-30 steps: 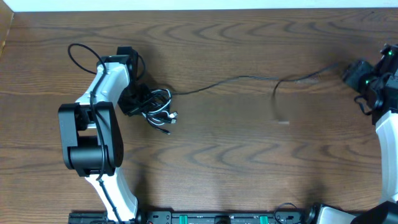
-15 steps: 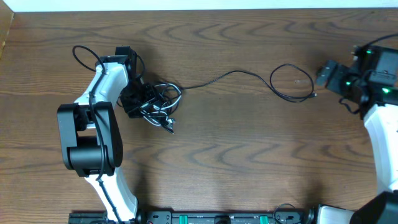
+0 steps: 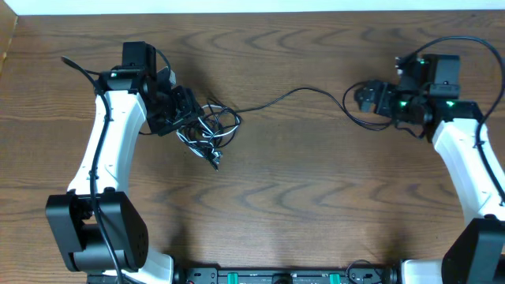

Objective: Untangle cables
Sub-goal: 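Bring the right gripper back left along the stretched black cable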

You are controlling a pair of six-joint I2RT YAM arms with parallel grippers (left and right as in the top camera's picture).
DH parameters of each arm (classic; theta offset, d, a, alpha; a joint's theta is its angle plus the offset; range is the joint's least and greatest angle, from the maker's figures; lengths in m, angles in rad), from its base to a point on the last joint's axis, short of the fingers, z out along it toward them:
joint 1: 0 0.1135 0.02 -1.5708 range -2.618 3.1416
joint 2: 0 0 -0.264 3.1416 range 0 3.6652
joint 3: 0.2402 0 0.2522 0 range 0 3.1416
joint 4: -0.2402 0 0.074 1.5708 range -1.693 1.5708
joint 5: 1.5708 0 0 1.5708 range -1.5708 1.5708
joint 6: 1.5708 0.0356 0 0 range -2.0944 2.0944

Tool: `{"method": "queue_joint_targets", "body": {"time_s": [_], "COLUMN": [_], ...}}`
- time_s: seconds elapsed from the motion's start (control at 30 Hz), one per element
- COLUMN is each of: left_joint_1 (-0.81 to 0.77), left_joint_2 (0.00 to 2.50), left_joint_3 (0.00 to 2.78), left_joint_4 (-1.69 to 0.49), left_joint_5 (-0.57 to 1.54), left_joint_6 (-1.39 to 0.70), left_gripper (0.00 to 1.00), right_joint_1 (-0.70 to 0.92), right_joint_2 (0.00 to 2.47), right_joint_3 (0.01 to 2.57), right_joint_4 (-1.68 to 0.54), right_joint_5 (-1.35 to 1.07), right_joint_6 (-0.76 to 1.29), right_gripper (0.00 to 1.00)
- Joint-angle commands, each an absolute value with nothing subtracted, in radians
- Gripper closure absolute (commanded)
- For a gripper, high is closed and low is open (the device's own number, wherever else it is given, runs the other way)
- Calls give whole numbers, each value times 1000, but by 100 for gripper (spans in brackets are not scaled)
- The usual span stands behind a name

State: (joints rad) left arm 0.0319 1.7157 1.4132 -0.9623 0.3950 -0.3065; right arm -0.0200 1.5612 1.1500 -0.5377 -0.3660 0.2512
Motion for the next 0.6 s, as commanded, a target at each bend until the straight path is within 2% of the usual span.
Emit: {"method": "queue_joint_targets", "body": {"time_s": [0.0,0.2,0.37,0.57], "left_joint_1": [34,33,33,33], "left_joint_2": [1739,1747,1747,1747], "left_joint_3": [1396,1328,1278,1205], "left_joint_4": [-968,-951,-926,-863], "left_joint_5": [381,259,259,210], "left_joint_6": [-363,-466,-466,-534], "left_gripper": [36,42,46,48], "right_joint_1": [26,104,178,287], "right_joint_2": [1586,1652,1711,1787], "right_joint_3": [1164,1164,1164,1164], "right_joint_4": [-521,-466,-392,-276], "right_joint_5": [-451,-452,-456,-434], "right_joint_6": [282,427,434,530], "right_gripper": [9,38,42,40]}}
